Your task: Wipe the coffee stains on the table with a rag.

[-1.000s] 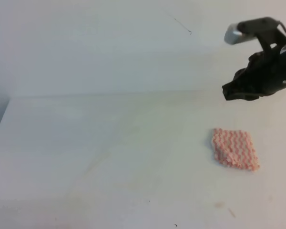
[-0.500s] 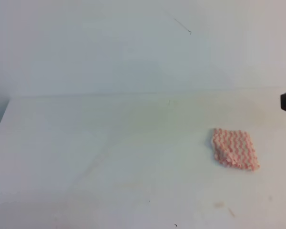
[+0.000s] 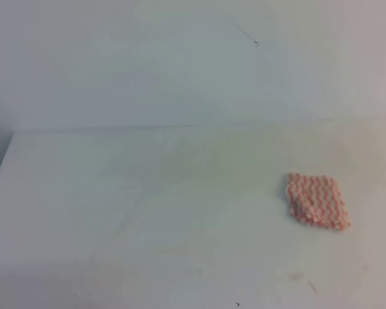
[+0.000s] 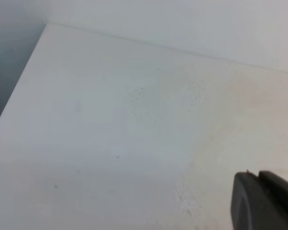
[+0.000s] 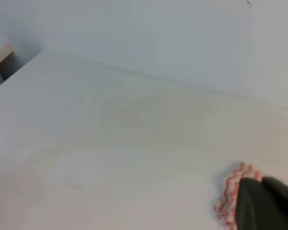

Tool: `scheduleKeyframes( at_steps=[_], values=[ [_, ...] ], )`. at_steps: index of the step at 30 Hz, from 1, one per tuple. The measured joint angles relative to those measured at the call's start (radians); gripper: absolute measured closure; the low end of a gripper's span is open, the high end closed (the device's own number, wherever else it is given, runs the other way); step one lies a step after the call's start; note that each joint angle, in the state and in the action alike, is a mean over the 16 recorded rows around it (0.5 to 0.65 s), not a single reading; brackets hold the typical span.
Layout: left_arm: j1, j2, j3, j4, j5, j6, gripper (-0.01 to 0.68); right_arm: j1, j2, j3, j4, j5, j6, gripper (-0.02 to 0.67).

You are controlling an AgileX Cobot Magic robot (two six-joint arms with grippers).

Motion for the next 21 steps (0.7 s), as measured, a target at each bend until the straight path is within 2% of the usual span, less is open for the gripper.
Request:
scheduleKeyframes(
  at_steps=[7, 16, 21],
  values=[
    [0.0, 0.0, 0.0, 0.0, 0.001, 0.0, 0.674, -0.105, -0.088, 0.002, 0.001, 0.036, -0.001, 0.652],
    [0.0, 0.0, 0.0, 0.0, 0.001, 0.0, 0.674, -0.393, -0.308, 0.003, -0.03, 0.072, -0.013, 0.652],
    [0.0, 0.0, 0.0, 0.0, 0.001, 0.0, 0.674, -0.51, -0.444, 0.002, -0.054, 0.065, -0.019, 0.652]
  ],
)
